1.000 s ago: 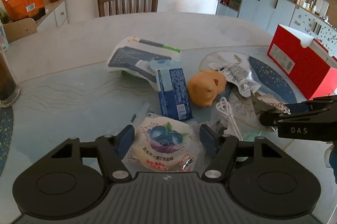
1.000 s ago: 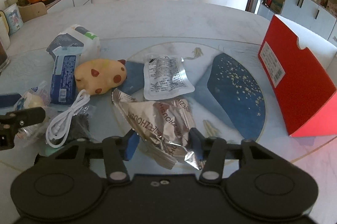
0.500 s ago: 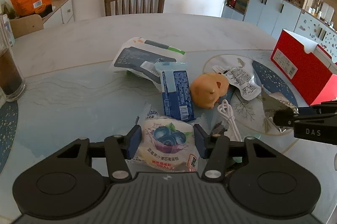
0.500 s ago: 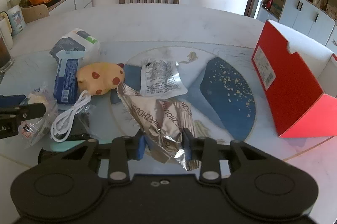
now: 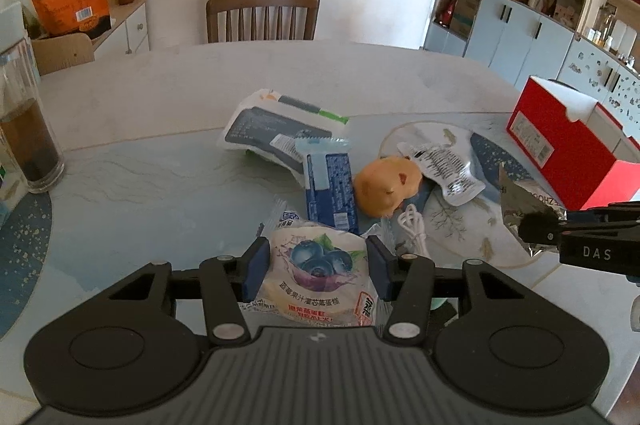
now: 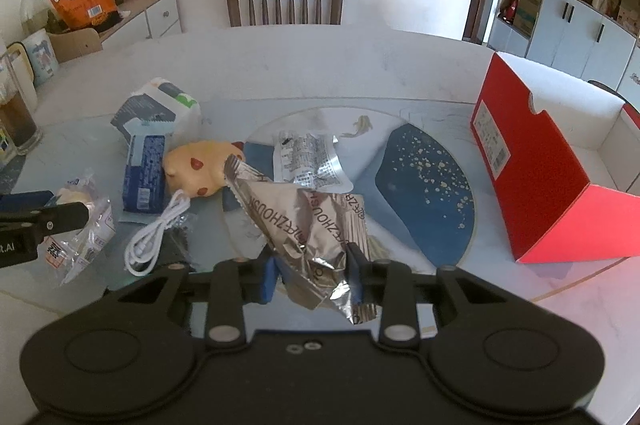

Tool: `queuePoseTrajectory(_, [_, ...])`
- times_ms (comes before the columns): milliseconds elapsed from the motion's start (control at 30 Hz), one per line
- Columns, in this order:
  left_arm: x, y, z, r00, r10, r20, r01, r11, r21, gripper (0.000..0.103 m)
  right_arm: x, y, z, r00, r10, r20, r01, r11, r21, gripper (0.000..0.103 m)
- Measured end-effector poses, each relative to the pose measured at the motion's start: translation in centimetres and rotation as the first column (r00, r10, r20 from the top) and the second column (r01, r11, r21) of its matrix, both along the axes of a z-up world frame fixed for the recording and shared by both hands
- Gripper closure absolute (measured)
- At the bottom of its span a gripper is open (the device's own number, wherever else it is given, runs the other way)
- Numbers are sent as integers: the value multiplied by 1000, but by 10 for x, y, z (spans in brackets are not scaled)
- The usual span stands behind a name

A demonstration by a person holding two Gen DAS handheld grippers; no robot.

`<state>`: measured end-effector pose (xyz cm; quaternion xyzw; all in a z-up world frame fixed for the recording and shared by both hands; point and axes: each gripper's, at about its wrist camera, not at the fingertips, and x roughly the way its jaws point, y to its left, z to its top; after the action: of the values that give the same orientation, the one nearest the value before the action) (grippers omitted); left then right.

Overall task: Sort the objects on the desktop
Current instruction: 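Grasp the silver foil bag with the right gripper while the left grasps the blueberry bread bag, then carry the foil bag and blueberry bread bag over the red shoebox with both grippers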

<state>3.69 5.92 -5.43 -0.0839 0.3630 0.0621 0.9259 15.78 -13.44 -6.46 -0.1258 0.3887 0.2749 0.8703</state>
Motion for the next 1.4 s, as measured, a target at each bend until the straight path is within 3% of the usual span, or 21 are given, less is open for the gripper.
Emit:
queuePoseTrajectory(633, [-8, -35, 60, 997, -22, 74, 23, 1000, -10, 53, -1, -54, 65, 999, 50, 21, -52, 995, 82, 70])
queuePoseTrajectory(800, [-3, -53, 76, 995, -32, 90, 34, 999, -18, 53, 15, -81, 84, 999, 37, -25, -33, 991, 129, 70])
queuePoseTrajectory(1400, [38, -127, 112, 987, -90, 133, 94, 995, -22, 53, 62, -153, 115, 999, 36, 14, -37, 989, 146, 70])
